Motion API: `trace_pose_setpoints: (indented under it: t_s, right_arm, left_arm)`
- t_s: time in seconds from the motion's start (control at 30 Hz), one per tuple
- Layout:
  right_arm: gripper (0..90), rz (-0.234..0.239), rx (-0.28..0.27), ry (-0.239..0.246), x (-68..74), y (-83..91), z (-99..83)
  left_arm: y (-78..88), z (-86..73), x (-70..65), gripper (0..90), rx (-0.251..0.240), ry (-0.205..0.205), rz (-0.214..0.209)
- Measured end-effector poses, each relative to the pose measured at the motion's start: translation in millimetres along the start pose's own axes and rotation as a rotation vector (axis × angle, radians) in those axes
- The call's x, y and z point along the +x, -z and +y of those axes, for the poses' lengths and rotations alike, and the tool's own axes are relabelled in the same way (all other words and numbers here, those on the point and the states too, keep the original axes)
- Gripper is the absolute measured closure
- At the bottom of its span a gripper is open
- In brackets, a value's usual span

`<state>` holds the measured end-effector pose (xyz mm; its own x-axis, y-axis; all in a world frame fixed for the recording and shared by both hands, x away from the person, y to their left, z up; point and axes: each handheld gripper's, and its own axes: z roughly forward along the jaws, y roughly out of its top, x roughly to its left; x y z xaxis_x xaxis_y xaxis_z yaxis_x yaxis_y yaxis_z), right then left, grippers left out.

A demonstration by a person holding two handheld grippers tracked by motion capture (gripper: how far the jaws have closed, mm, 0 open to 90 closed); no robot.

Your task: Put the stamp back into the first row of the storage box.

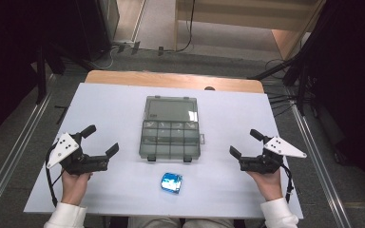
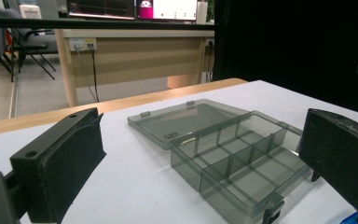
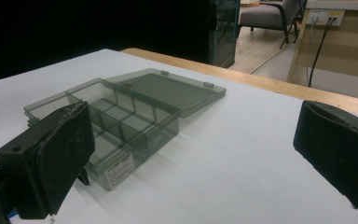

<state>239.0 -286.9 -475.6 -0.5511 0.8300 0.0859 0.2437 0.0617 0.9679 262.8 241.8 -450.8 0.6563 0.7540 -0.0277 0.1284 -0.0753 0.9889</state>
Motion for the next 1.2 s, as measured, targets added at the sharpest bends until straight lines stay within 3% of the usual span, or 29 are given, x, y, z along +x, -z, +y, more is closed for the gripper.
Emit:
trace_pose_setpoints:
  t_s: [0.23,0.5,1.03,1.2]
  right_arm:
    - [0.0,0.003,0.008,-0.001,1.7,-0.8,-0.2]
    - [0.0,0.022,0.040,0.003,5.5,-5.5,-1.6]
    - [0.0,0.090,0.148,0.045,20.8,-19.5,-5.8]
    - [0.0,0.107,0.192,0.085,29.9,-25.6,-7.0]
  left_arm:
    - [-2.7,-1.5,-2.1,0.0,0.021,-0.010,-0.007]
    - [-7.7,-3.5,-5.9,0.0,0.042,-0.015,-0.042]
    - [-4.6,-3.0,0.0,0.0,0.034,-0.009,-0.019]
    - [-4.5,-2.8,0.0,0.0,0.032,-0.008,-0.020]
